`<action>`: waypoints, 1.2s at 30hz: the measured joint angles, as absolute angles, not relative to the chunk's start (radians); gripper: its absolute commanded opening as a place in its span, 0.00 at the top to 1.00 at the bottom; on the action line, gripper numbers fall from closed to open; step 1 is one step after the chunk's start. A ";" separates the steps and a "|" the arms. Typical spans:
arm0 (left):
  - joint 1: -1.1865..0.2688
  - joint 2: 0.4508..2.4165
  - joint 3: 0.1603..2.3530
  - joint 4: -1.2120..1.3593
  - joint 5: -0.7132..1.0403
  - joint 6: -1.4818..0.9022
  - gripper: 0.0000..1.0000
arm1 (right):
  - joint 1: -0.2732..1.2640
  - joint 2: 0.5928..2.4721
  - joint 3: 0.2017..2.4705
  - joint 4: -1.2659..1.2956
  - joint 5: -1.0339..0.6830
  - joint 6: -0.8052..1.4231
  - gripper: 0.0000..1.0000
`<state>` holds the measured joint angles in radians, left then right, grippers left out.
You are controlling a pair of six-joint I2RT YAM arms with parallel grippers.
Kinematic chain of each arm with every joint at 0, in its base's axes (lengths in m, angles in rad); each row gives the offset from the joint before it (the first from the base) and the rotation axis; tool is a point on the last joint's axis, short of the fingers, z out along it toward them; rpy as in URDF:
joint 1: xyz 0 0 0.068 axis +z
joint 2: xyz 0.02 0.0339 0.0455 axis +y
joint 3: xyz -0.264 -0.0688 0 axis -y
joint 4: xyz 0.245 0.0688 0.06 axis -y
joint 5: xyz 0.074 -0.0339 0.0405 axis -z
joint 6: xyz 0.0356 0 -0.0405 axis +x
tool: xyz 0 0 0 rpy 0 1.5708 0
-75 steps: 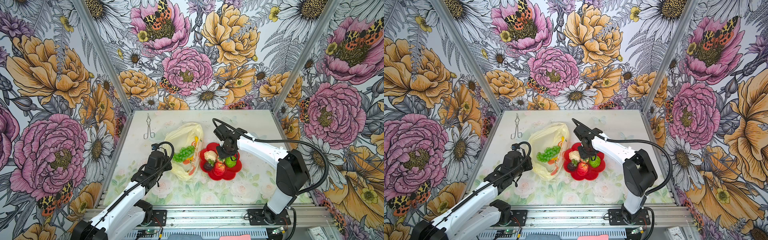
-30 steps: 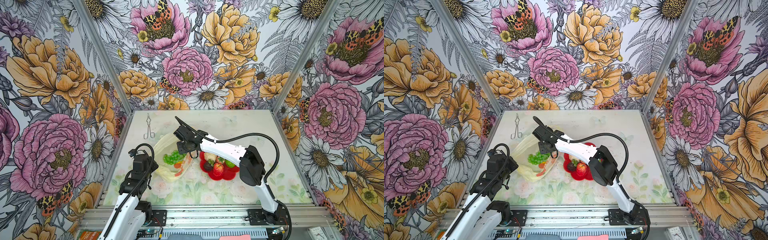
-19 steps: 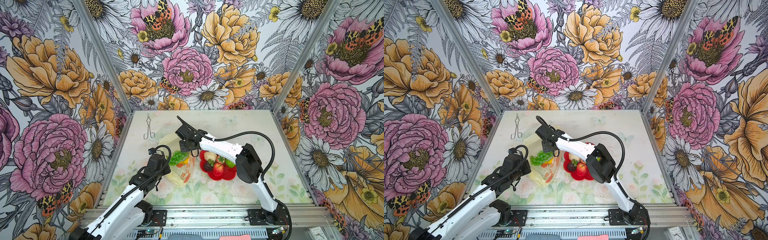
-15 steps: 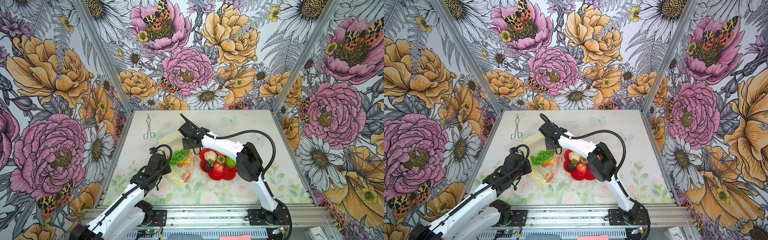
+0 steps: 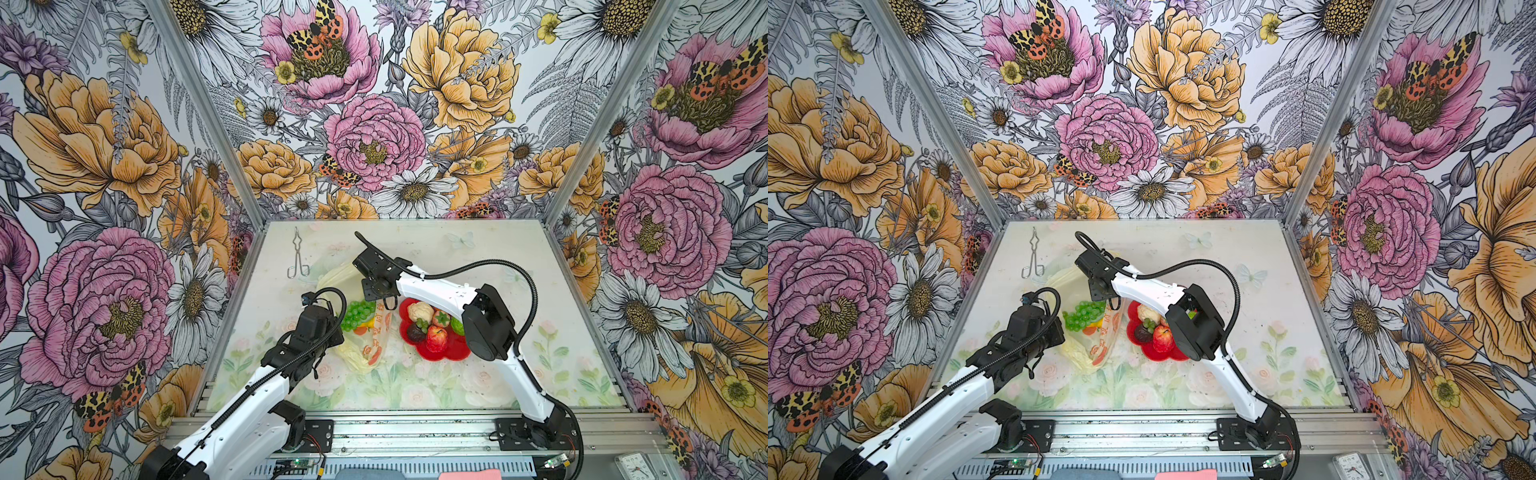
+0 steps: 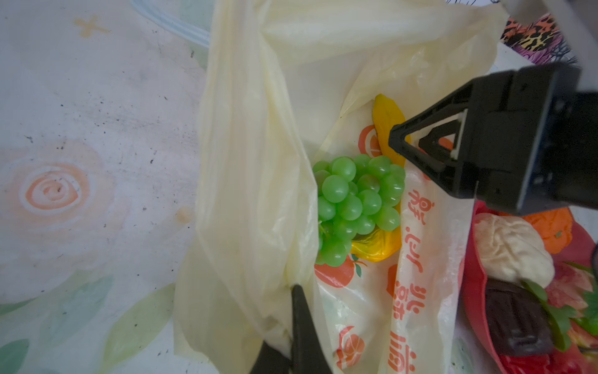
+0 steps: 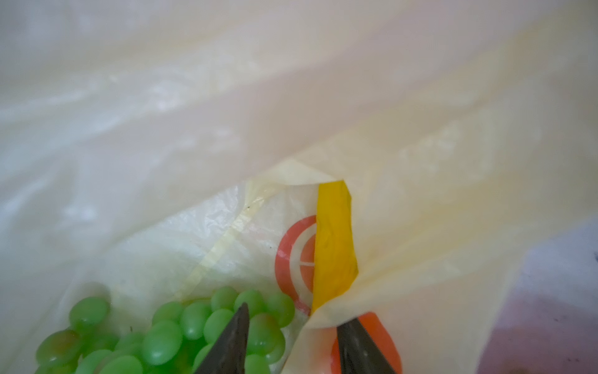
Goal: Take the fake fruits out of the plastic bag
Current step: 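Grasp the yellow banana tip inside the bag with the right gripper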
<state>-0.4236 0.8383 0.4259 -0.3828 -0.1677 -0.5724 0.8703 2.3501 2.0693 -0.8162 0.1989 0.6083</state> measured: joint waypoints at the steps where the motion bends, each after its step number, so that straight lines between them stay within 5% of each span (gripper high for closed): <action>1: -0.424 0.841 0.426 -0.381 -0.168 -0.572 1.00 | 0.875 2.350 2.074 -0.816 0.207 0.605 0.53; 36: -0.424 0.844 0.426 -0.376 -0.168 -0.569 1.00 | 0.795 2.443 2.136 -0.854 0.227 0.563 0.51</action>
